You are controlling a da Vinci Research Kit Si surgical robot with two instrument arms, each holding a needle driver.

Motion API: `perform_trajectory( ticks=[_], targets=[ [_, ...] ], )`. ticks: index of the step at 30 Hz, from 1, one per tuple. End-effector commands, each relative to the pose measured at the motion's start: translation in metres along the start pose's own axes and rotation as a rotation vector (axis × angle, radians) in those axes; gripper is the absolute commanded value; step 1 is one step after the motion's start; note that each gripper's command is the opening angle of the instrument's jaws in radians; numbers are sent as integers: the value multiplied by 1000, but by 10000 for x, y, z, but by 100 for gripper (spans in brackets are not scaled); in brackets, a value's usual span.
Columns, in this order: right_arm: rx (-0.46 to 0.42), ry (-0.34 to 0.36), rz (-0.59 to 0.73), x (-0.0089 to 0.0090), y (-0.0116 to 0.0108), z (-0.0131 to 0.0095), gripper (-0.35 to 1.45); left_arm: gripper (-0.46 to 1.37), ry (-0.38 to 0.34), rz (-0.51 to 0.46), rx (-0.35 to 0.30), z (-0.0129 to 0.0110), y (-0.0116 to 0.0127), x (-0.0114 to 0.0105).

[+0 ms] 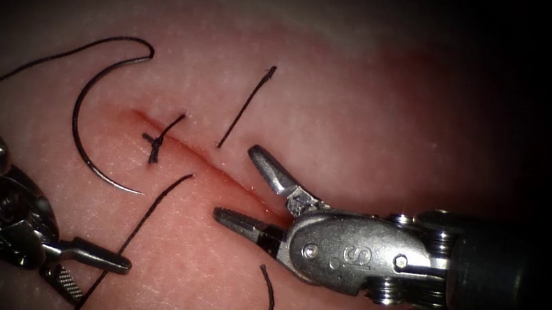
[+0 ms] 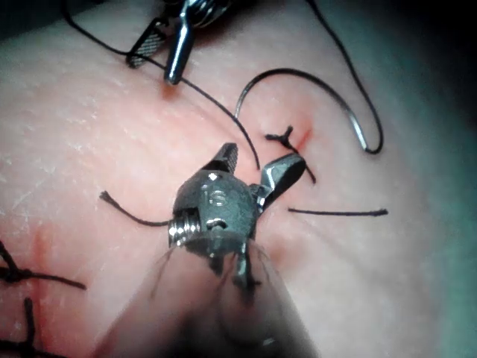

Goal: Wound Closure
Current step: Grab the suture with the left gripper

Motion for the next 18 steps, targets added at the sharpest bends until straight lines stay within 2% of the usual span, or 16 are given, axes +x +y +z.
perform_trajectory(
  ticks=[1, 4, 5, 10, 11, 13, 14, 18],
  targets=[
    [4, 0, 0, 0, 0, 0, 128, 63, 5, 0, -1, 0, 0, 1],
    [4, 0, -1, -1, 0, 0, 128, 53, 9, 1, -2, 0, 1, 4],
    [4, 0, -1, -1, 0, 1, 128, 43, 10, 1, -2, 1, 1, 6],
    [3, 1, -2, -3, -1, 1, 129, 29, 19, 4, -5, 2, 2, 9],
    [3, 1, -2, -3, -1, 1, 129, 18, 20, 4, -5, 1, 1, 10],
    [3, 1, -2, -3, -1, 1, 129, -27, 23, 3, -6, 0, 0, 9],
    [3, 1, -2, -4, -2, 1, 129, -35, 25, 3, -7, -2, -2, 8],
    [3, 1, -3, -4, -2, 1, 130, -35, 36, -24, -13, -10, -17, 5]
  ],
)
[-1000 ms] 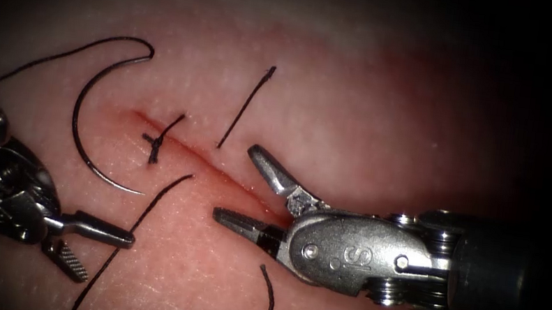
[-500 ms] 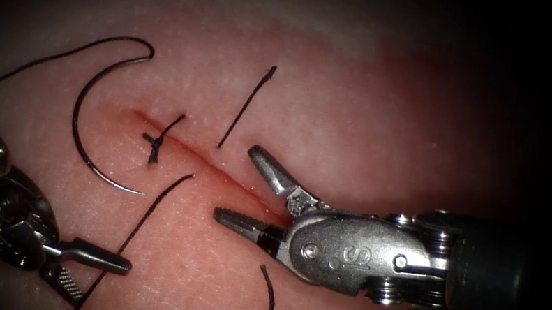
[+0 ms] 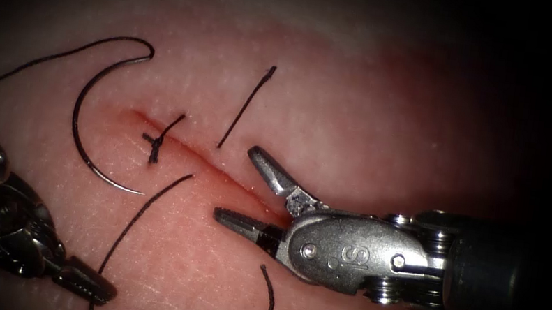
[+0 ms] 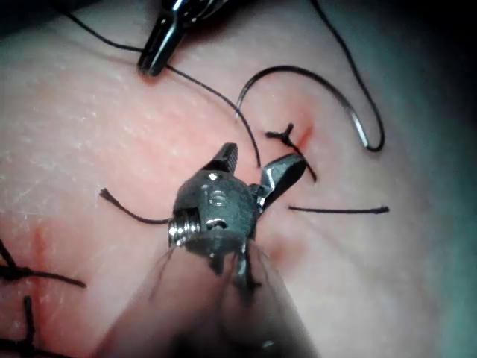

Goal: Wound Closure
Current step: Grab the suture with the left gripper

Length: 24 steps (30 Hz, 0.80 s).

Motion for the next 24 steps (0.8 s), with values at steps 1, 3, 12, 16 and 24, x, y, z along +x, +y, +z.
perform_trajectory(
  ticks=[1, 3, 12, 16, 24],
  targets=[
    [6, 0, 0, 0, 0, 0, 130, -35, 6, -8, -10, -3, -6, -1],
    [6, 0, 0, 0, 0, 0, 130, -35, 12, -13, -8, -6, -13, 0],
    [15, 7, -1, -11, 10, 2, 131, -35, 27, -34, -3, -2, -37, 8],
    [49, 43, 0, -19, 17, 4, 128, -35, 38, -36, 5, -1, -49, 8],
    [184, 154, 10, -34, 30, 15, 122, -35, 69, -54, 58, 3, -75, 7]
  ],
)
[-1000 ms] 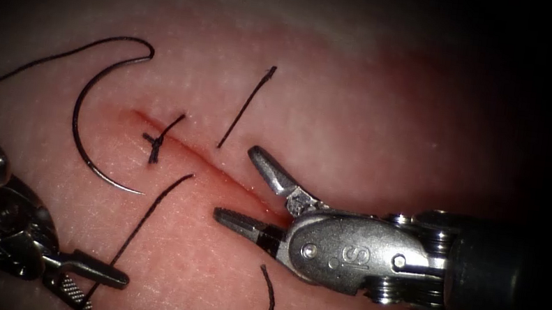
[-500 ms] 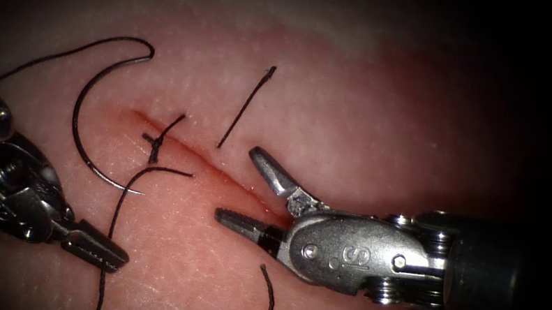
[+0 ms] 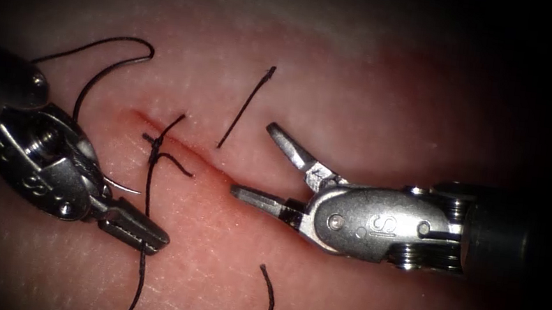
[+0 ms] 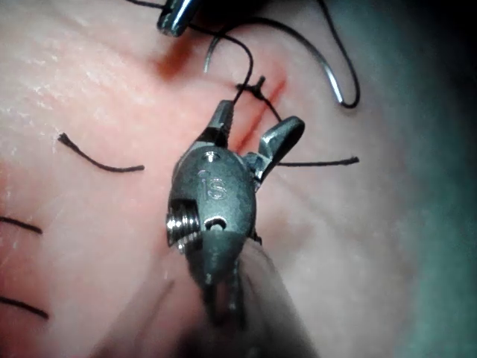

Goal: Wound Closure
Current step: Grab the suture with the left gripper

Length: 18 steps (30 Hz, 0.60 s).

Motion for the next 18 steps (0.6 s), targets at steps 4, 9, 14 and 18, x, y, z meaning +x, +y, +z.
perform_trajectory(
  ticks=[4, 9, 14, 18],
  targets=[
    [53, 47, 7, -1, 2, 5, 123, -35, 21, -13, 34, 4, -8, -1],
    [115, 86, 2, -1, 1, 14, 124, -35, 46, -35, 75, 4, -18, -2],
    [156, 108, -21, -1, -3, 26, 124, -35, 55, -49, 86, 1, -24, -2],
    [171, 133, -27, -3, -8, 36, 124, -35, 55, -62, 86, 2, -24, -2]
  ],
)
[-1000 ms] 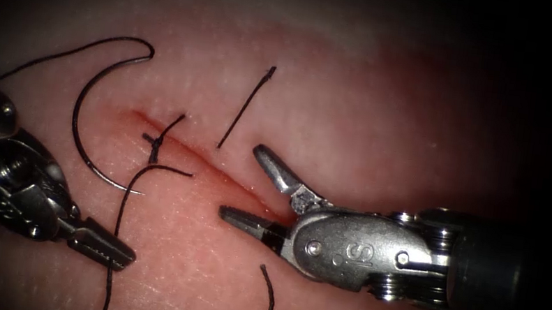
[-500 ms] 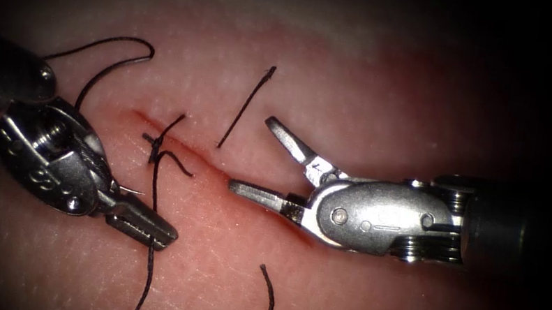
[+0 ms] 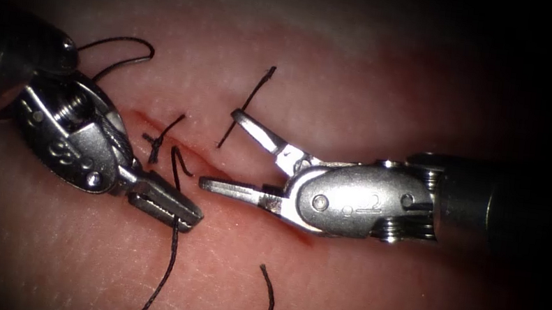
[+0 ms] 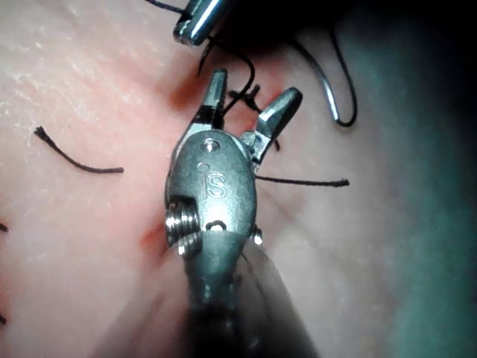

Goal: Wound Closure
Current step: Grab the suture with the left gripper, then hand over the suture from the left to the right gripper

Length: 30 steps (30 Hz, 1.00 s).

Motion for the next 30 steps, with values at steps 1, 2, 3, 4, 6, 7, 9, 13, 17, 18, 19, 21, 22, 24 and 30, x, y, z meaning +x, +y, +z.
perform_trajectory(
  ticks=[1, 2, 3, 4, 6, 7, 9, 13, 17, 18, 19, 21, 22, 24, 30],
  targets=[
    [14, 9, -1, -1, 0, 3, 124, -35, 0, -2, -5, 0, 1, 0],
    [20, 19, -2, -3, -2, 6, 122, -35, 0, -2, -5, 0, 1, 0],
    [26, 27, -3, -4, -3, 8, 122, -35, 0, -8, -5, 0, 0, 0],
    [35, 40, -4, -6, -4, 11, 122, -35, 0, -8, -5, 0, 0, 0],
    [53, 55, -6, -10, -5, 16, 119, -35, 1, -8, -2, 1, 0, 0],
    [61, 57, -7, -12, -6, 18, 119, -35, 1, -14, -1, 1, 0, 1],
    [76, 59, -10, -14, -9, 20, 114, -35, 1, -14, -1, 1, 0, 1],
    [88, 68, -18, -14, -13, 25, 106, -35, 0, -14, -1, 2, 0, 1],
    [80, 86, -16, -10, -15, 26, 95, -35, -1, -20, 0, 3, -1, 1],
    [77, 96, -14, -8, -16, 26, 92, -35, -1, -26, 1, 4, -1, 1],
    [76, 104, -13, -7, -16, 26, 91, -35, 2, -26, 0, 4, -2, 0],
    [71, 112, -12, -5, -16, 26, 87, -35, 5, -26, -1, 5, -2, 0],
    [69, 115, -11, -4, -17, 27, 81, -35, 7, -32, 2, 5, -3, 0],
    [70, 116, -11, -3, -18, 27, 65, -35, 7, -31, 2, 6, -3, 0],
    [78, 126, -10, -3, -18, 27, -35, -35, 7, -35, 3, 8, -1, 0]
  ],
)
